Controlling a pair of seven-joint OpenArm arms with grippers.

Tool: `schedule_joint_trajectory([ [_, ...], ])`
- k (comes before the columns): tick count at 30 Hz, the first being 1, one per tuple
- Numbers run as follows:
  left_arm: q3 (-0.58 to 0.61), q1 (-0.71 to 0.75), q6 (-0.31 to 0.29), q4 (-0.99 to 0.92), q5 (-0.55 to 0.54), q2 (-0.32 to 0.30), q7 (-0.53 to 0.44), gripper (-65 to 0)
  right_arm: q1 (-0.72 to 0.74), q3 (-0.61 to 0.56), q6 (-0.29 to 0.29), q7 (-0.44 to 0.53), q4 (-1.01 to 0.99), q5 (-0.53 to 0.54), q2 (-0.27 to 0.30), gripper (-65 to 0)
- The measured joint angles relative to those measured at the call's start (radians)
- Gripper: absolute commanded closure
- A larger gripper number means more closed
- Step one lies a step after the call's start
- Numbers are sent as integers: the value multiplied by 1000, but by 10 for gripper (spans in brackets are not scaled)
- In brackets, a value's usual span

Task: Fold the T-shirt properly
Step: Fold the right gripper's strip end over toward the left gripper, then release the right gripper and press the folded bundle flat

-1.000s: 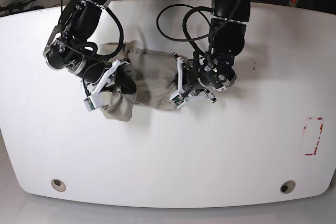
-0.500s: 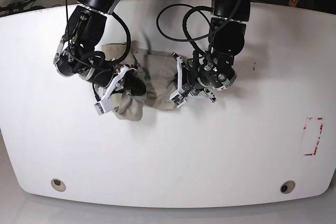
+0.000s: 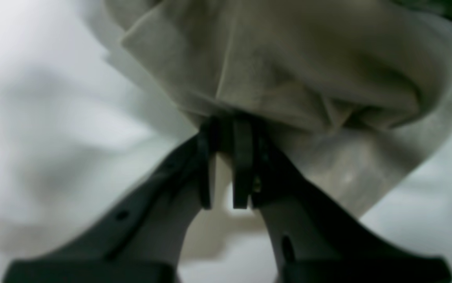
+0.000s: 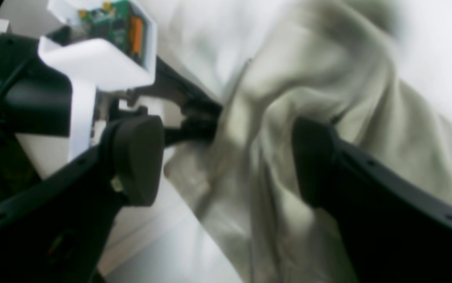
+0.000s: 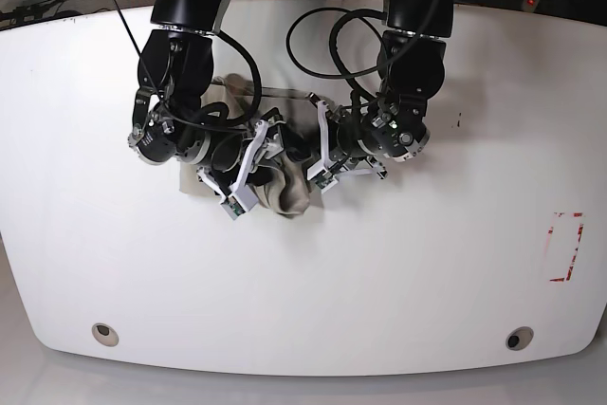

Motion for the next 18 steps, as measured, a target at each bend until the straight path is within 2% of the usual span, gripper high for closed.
schedule_joint_trajectory([
  [7, -46, 32, -5, 79, -89, 4, 42, -63, -14, -34, -3, 8, 179, 10, 43, -488],
  [13, -115, 34, -6, 207, -137, -5, 54, -63, -36, -7, 1, 9, 196, 42, 75, -488],
  [18, -126, 68, -7, 284, -147, -58, 57, -63, -89, 4, 0, 5, 197, 130, 137, -491],
])
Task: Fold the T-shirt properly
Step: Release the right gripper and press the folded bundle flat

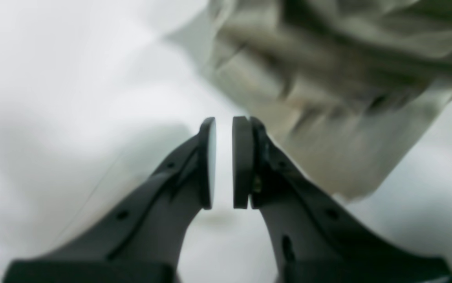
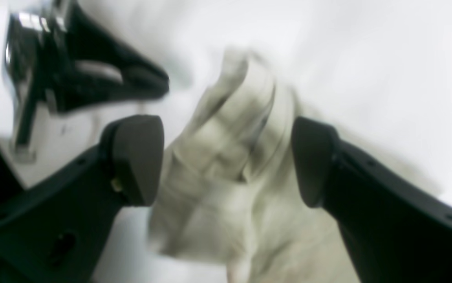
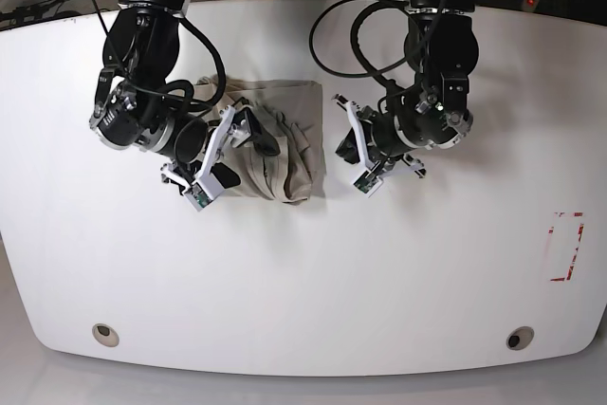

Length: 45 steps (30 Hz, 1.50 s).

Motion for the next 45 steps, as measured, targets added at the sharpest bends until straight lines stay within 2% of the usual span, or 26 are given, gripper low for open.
schedule_joint_trajectory([
  [9, -5, 82, 0, 93, 0, -132, 2, -61, -72, -91, 0, 2, 1, 26, 46, -491],
  [13, -5, 117, 0, 102, 0, -170, 2, -58, -83, -143, 0, 5, 0, 23, 64, -490],
  [18, -3, 138, 0, 102, 0, -188, 2, -57, -85, -235, 2, 104, -1, -55, 82, -477],
  [21, -3, 145, 0, 103, -1, -188, 2, -57, -88, -291, 2, 134, -3, -213, 86, -347],
  [24, -3, 145, 0, 103, -1, -188, 2, -57, -88, -356, 1, 178, -3, -338, 87, -141],
  [27, -2, 145, 0, 103, -1, -187, 1, -57, -88, -392, 3, 226, -5, -445, 80, -27],
  [31, -3, 145, 0, 103, -1, -188, 2, -57, -88, -400, 3, 232, -5, -603, 40, -30],
  [34, -3, 145, 0, 103, -1, -186, 0, -57, -91, -400, 3, 230, 15, -640, 22, -30],
  [39, -3, 145, 0, 103, -1, -186, -1, -57, -114, -400, 3, 233, 93, -568, 14, -33],
  [45, -3, 145, 0, 103, 0, -186, -1, -57, -136, -409, 2, 231, 68, -454, -4, -35],
])
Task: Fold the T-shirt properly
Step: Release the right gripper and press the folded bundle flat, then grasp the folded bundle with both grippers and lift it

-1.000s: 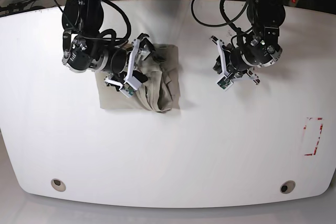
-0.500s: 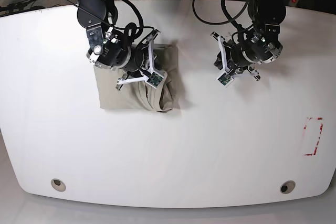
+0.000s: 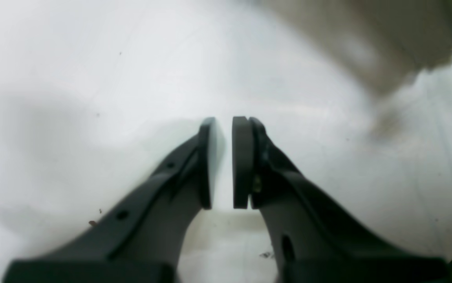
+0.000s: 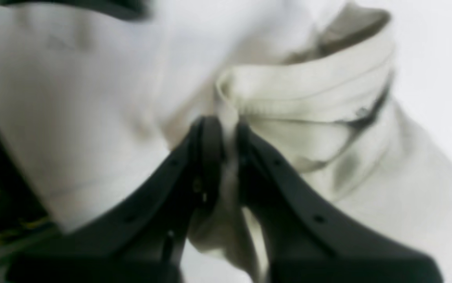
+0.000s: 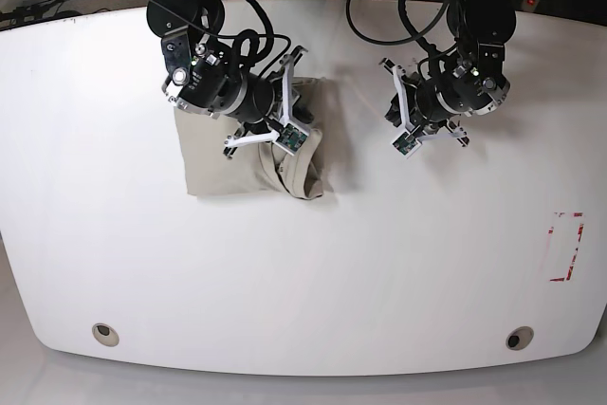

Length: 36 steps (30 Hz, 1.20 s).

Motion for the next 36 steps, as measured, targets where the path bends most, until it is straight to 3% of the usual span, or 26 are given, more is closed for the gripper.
schedule_joint_trajectory([
  [5, 2, 0, 0, 1, 0, 0, 0, -57, 19, -35, 3, 44, -205, 17, -18, -52],
  [8, 1, -2, 0, 6, 3, 0, 3, -58, 33, -32, 2, 134, -336, 16, -14, -163],
  [10, 2, -8, 0, 23, 3, 0, 3, -58, 37, -27, 5, 212, -399, 48, -10, -276],
  [13, 8, -31, 0, 48, 0, 1, 3, -60, 30, -26, 8, 205, -373, 46, -11, -403],
  [15, 13, -51, 0, 60, 0, 4, 1, -60, 11, -28, 9, 180, -306, 23, -6, -428],
  [16, 21, -58, 0, 68, 6, 6, 2, -60, 1, -29, -10, 168, -262, 14, 3, -431],
  [20, 73, -92, 0, 85, 10, 20, 3, -60, -13, 35, 3, 53, -72, 16, 17, -430],
  [24, 131, -135, -4, 87, 3, 21, 0, -61, 34, 120, 0, 23, 14, 29, 12, -430],
  [29, 216, -172, -1, 82, 11, 18, 4, -61, 103, 307, 3, 14, -17, 140, 13, -430],
  [32, 267, -186, 0, 80, 10, 57, 7, -61, 159, 377, -5, 7, -93, 145, 57, -426],
  [36, 326, -188, -1, 41, 4, 112, -1, -61, 219, 387, -9, 6, -225, 137, 99, -331],
])
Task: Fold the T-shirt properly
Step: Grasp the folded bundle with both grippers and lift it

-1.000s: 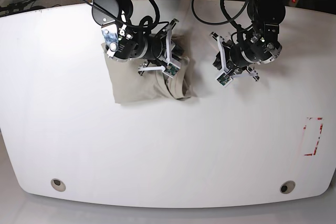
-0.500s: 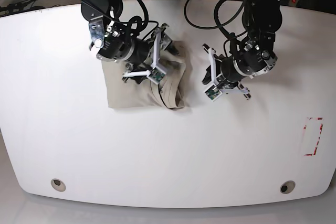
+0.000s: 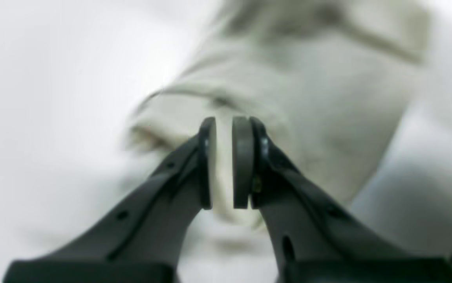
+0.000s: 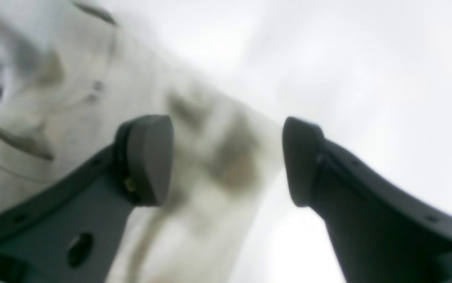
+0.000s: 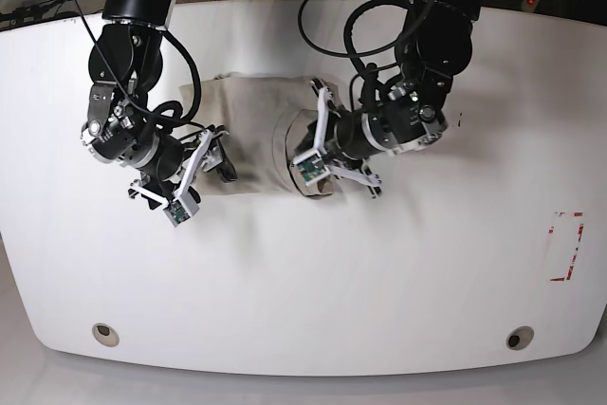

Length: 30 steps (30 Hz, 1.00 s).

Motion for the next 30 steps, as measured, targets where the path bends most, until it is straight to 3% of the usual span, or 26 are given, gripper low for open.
schedule_joint_trajectory([
  [2, 32, 6, -2, -27, 10, 8, 0, -61, 24, -5, 8, 7, -69, 16, 5, -271],
  [5, 71, 13, -2, -69, 79, 13, 6, -61, 40, -11, 7, 72, -161, 9, 7, -238],
  [12, 92, 39, -2, -139, 97, 19, 0, -61, 47, -14, 8, 248, -394, 7, 32, -236],
  [16, 90, 23, -2, -225, 94, -23, -30, -61, 56, -16, 8, 301, -459, 14, 53, -235],
  [23, 90, -102, -14, -459, 47, -59, -254, -61, 31, -12, 0, 297, -404, 10, 82, -233],
  [26, 91, -138, -19, -480, 43, -66, -251, -61, 10, -12, 0, 276, -350, 8, 84, -233],
  [30, 92, -177, -13, -459, 84, -105, -217, -61, -2, -10, 4, 166, -245, 10, 71, -233],
])
